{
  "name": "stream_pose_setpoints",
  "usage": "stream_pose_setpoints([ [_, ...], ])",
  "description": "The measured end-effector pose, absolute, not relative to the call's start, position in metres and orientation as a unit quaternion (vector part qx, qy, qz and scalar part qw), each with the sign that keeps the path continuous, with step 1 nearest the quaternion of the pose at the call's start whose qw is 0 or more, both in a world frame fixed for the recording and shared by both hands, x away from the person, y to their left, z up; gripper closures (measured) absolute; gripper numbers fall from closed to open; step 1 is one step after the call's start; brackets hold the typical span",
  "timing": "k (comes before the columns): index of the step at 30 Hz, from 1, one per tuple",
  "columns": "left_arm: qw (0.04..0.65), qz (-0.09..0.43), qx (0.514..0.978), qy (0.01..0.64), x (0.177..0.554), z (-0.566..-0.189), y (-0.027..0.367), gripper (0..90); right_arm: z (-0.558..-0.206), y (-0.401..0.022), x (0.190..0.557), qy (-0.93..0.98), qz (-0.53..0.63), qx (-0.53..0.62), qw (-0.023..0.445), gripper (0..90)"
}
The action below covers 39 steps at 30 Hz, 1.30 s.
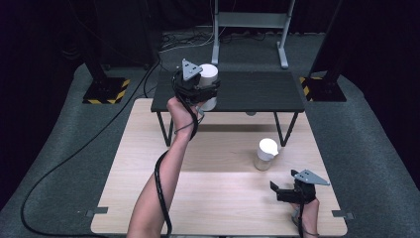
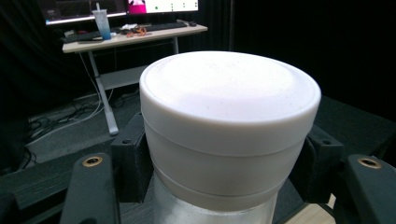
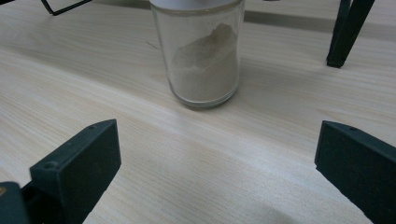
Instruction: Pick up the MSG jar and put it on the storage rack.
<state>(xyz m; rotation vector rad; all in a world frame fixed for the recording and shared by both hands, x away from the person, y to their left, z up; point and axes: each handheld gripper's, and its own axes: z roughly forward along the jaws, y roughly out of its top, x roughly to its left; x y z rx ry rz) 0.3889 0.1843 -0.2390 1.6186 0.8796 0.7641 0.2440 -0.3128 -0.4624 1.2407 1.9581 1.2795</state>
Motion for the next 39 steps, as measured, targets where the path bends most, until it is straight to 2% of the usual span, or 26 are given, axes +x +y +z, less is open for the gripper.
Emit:
stream_pose_setpoints([
  [9,0.535,0.314,0.685,0.382,0.404,-0.241,0.177,34.2,-0.463,-0.313,0.244,0.716,0.470,0.454,0.244,0.0],
  [39,0.548,0.295,0.682,0.386,0.412,-0.244,0.187,34.2,-0.463,-0.313,0.244,0.717,0.469,0.453,0.245,0.0],
])
